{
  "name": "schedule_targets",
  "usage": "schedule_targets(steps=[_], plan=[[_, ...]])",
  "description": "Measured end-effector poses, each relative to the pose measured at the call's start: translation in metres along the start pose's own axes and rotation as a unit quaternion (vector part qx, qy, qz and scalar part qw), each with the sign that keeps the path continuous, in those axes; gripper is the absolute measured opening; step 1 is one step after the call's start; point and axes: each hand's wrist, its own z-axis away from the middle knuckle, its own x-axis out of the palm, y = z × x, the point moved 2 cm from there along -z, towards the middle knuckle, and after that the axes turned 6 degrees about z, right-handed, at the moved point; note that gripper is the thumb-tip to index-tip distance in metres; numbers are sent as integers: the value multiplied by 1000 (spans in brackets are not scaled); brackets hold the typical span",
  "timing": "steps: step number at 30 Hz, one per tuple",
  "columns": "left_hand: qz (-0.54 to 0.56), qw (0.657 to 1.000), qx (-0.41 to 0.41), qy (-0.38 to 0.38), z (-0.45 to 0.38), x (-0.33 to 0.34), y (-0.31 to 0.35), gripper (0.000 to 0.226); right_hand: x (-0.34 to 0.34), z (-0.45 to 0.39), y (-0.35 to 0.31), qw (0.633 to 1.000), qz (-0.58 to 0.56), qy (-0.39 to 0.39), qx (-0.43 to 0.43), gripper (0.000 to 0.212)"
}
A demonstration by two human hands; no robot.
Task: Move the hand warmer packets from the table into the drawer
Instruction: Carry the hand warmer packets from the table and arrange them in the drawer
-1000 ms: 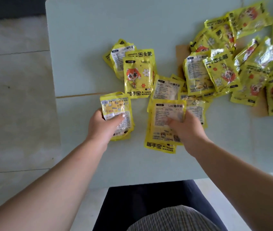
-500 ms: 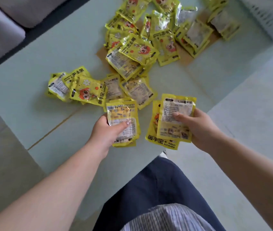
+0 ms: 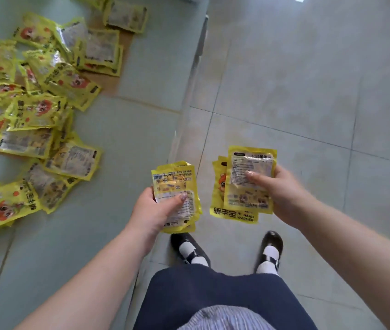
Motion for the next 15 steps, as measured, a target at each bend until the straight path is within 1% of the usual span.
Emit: schedule_targets(steps=[6, 10, 15], plan=[[-98, 992, 8, -84, 2, 88, -5, 31, -95, 15, 40, 993, -92, 71, 3, 18], [-148, 981, 15, -121, 11, 150, -16, 31, -154, 27, 68, 984, -145, 108, 0, 18], [-216, 963, 10, -164, 35, 255, -59, 37, -250, 58, 117, 964, -213, 159, 3, 15]])
